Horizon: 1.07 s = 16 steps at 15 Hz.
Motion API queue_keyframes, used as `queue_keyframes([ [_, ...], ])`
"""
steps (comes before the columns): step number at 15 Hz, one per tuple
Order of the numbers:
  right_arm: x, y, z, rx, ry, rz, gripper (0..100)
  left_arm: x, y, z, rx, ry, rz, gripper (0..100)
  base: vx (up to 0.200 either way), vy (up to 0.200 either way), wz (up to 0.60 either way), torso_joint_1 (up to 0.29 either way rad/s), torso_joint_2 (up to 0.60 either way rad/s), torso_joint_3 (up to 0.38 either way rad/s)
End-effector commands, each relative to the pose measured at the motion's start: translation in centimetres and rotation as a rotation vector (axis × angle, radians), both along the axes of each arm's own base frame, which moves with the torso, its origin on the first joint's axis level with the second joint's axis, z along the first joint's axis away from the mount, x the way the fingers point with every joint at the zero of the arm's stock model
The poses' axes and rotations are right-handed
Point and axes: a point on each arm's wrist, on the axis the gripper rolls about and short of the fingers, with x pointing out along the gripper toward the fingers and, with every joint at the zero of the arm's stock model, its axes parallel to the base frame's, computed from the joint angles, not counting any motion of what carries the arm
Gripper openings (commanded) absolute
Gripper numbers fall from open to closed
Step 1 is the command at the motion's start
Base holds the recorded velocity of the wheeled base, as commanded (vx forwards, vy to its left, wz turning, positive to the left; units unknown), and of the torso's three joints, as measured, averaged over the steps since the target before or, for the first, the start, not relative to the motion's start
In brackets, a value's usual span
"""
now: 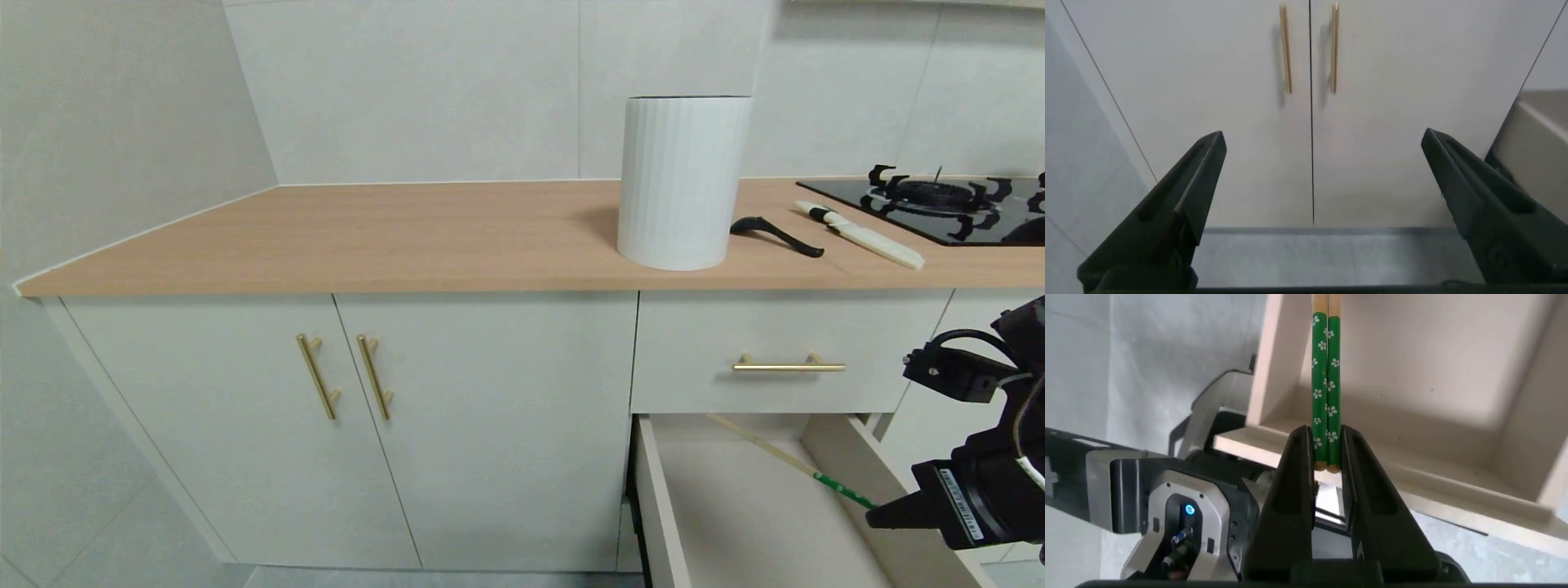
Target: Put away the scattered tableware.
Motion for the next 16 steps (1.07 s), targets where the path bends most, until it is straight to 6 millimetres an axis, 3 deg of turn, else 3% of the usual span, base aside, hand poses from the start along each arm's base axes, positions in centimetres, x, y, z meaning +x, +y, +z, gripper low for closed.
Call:
queue_keyframes([
  [1,0.2,0.1,-0.2,-0.004,0.013,0.000,0,0.0,0.0,0.0,0.000,0.001,0.000,100,0.000,0.000,0.00,-0.115,0.45,0.320],
  [4,0.3,0.1,-0.3,-0.005,0.016,0.000,0,0.0,0.0,0.0,0.000,-0.001,0.000,100,0.000,0.000,0.00,-0.056,0.33,0.235],
  [10,0.7,0.4,-0.9,-0.013,0.029,0.012,0,0.0,0.0,0.0,0.000,-0.001,0.000,100,0.000,0.000,0.00,-0.010,0.03,0.016],
  [12,1.5,0.7,-2.3,-0.025,0.058,0.016,0,0.0,0.0,0.0,0.000,0.001,0.000,100,0.000,0.000,0.00,0.000,0.00,0.000],
  [16,5.7,2.1,-7.8,-0.043,0.107,-0.003,0,0.0,0.0,0.0,0.000,0.001,0.000,100,0.000,0.000,0.00,0.000,0.00,0.000],
])
